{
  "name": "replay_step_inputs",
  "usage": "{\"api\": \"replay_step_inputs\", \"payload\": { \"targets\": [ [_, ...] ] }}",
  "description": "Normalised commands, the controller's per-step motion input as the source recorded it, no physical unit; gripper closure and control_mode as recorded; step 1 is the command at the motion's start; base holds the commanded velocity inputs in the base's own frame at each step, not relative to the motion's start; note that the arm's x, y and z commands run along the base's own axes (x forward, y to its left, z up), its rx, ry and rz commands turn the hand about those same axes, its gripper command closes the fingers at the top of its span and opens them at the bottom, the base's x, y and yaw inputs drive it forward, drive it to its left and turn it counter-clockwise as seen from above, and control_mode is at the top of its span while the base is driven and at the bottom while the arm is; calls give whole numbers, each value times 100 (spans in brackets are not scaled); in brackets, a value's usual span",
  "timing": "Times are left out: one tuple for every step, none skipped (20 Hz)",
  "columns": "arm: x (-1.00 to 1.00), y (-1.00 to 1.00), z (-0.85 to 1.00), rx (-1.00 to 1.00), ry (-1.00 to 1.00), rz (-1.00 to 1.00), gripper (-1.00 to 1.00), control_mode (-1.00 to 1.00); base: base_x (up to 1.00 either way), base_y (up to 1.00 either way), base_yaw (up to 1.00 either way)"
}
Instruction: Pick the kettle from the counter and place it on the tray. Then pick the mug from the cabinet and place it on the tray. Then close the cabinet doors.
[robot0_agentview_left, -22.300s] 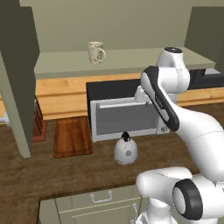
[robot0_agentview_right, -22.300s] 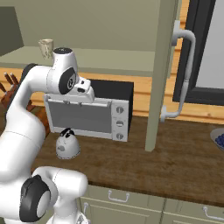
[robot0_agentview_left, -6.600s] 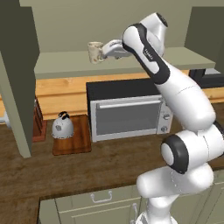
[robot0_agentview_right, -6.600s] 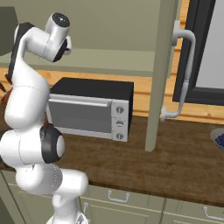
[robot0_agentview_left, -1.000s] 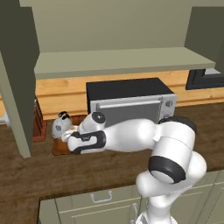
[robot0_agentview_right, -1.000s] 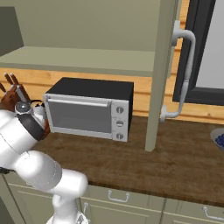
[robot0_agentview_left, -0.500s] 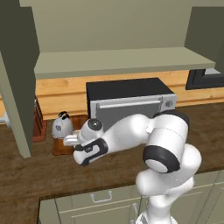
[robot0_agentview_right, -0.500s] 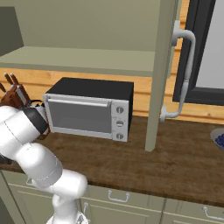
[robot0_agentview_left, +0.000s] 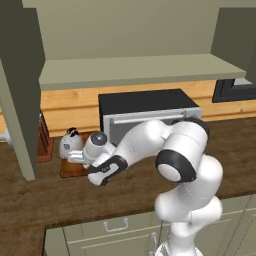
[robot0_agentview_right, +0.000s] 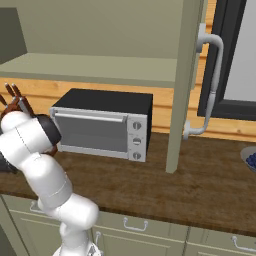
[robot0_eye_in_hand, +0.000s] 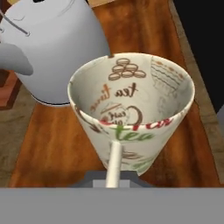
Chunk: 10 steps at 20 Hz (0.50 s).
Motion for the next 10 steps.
{"api": "replay_step_inputs", "payload": {
  "targets": [
    [4,28,-12,-6,0,-10,100,-100,0,0,0],
    [0,29,-13,-7,0,-10,100,-100,0,0,0],
    [0,28,-15,-7,0,-10,100,-100,0,0,0],
    [1,28,-21,-7,0,-10,100,-100,0,0,0],
    [0,29,-16,-5,0,-9,100,-100,0,0,0],
    [0,26,-14,-2,0,-9,100,-100,0,0,0],
    [0,30,-15,-3,0,-9,100,-100,0,0,0],
    [0,29,-17,-3,0,-10,100,-100,0,0,0],
    [0,30,-16,-3,0,-10,100,-100,0,0,0],
    [0,30,-16,-2,0,-11,-100,-100,0,0,0]
  ]
}}
